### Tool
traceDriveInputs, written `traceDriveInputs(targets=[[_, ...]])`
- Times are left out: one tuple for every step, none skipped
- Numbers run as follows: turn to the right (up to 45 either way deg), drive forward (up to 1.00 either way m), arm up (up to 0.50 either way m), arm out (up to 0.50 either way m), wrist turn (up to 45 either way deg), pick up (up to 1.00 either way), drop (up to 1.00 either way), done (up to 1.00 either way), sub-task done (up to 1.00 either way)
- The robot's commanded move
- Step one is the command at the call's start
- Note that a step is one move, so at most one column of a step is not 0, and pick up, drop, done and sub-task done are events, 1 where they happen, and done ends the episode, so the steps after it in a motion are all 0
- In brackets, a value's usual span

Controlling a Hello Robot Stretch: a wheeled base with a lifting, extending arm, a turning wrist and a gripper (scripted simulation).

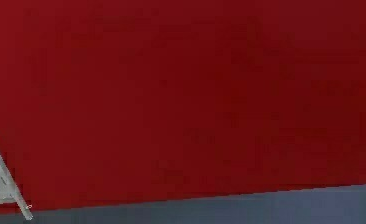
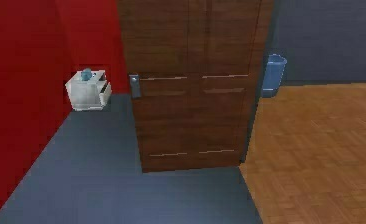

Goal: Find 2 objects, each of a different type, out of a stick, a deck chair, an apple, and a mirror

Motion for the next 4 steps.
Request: traceDriveInputs(targets=[[0.0, 0.55, 0.0, 0.0, 0.0, 0.0, 0.0, 0.0, 0.0], [-45.0, 0.0, 0.0, 0.0, 0.0, 0.0, 0.0, 0.0, 0.0], [-15.0, 0.0, 0.0, 0.0, 0.0, 0.0, 0.0, 0.0, 0.0], [0.0, 0.35, 0.0, 0.0, 0.0, 0.0, 0.0, 0.0, 0.0]])
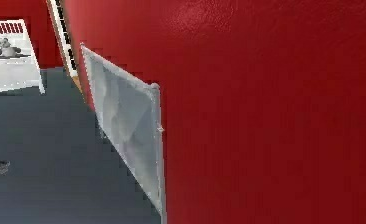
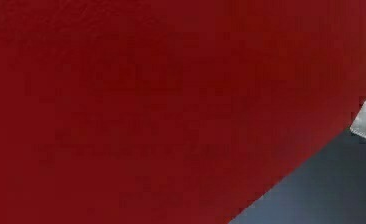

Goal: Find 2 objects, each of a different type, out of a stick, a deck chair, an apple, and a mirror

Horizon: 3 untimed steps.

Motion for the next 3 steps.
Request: traceDriveInputs(targets=[[-36.0, 0.0, 0.0, 0.0, 0.0, 0.0, 0.0, 0.0, 0.0], [0.0, 1.0, 0.0, 0.0, 0.0, 0.0, 0.0, 0.0, 0.0], [0.0, 1.0, 0.0, 0.0, 0.0, 0.0, 0.0, 0.0, 0.0]])
